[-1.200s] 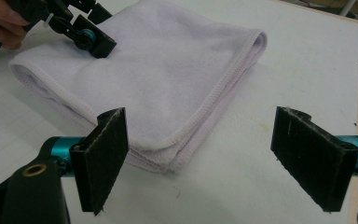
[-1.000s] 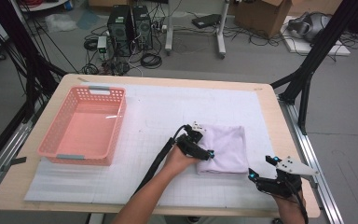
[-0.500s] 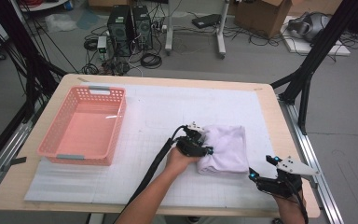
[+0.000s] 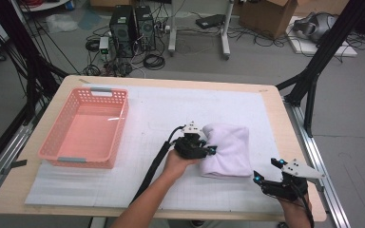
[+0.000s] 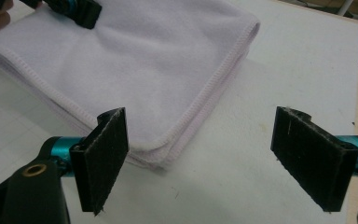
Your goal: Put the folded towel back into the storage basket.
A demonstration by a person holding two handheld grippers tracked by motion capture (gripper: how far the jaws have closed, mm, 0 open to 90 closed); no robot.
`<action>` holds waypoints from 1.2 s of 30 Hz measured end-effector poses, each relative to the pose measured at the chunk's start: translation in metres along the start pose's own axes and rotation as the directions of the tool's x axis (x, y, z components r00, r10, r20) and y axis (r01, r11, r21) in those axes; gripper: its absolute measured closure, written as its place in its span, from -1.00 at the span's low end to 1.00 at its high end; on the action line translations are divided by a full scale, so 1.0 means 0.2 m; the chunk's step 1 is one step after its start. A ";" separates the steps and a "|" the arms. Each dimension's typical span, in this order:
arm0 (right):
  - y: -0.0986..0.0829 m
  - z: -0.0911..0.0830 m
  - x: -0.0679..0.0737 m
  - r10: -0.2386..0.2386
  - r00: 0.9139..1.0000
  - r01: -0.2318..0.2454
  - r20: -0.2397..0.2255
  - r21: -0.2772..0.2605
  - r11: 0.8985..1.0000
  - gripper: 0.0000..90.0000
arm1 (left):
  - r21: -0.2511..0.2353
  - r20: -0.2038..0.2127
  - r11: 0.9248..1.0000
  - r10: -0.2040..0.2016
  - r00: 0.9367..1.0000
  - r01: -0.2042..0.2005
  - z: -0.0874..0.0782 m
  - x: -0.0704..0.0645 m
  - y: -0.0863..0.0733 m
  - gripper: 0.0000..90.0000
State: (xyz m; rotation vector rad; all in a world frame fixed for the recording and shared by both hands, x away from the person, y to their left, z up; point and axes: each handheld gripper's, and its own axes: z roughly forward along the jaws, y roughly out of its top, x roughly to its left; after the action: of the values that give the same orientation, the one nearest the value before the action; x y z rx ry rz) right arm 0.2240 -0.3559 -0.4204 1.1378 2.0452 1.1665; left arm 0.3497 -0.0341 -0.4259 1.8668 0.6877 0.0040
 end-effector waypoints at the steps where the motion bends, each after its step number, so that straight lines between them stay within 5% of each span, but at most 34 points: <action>1: 0.00 0.00 0.00 -0.001 1.000 0.001 0.000 0.003 1.000 -0.60 | -0.007 0.006 1.000 0.010 1.000 -0.010 -0.02 0.00 0.00 0.53; 11: 0.00 0.00 0.00 -0.004 1.000 0.004 -0.006 -0.002 1.000 -0.60 | -0.102 0.025 0.992 0.083 0.996 -0.080 -0.19 0.00 0.02 0.54; 22: 0.01 0.01 0.00 0.000 1.000 0.000 -0.011 -0.004 1.000 -0.60 | -0.151 0.035 0.978 0.154 0.987 -0.147 -0.37 -0.01 0.03 0.57; 36: 0.01 0.01 0.01 -0.006 1.000 0.006 -0.015 -0.006 1.000 -0.60 | -0.202 0.032 0.969 0.152 0.988 -0.142 -0.54 0.02 0.03 0.60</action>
State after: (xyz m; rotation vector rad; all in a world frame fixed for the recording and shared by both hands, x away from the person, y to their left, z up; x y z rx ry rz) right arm 0.2254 -0.3529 -0.4199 1.1229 2.0530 1.1813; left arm 0.3219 0.0590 -0.3794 1.7150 0.4961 0.1208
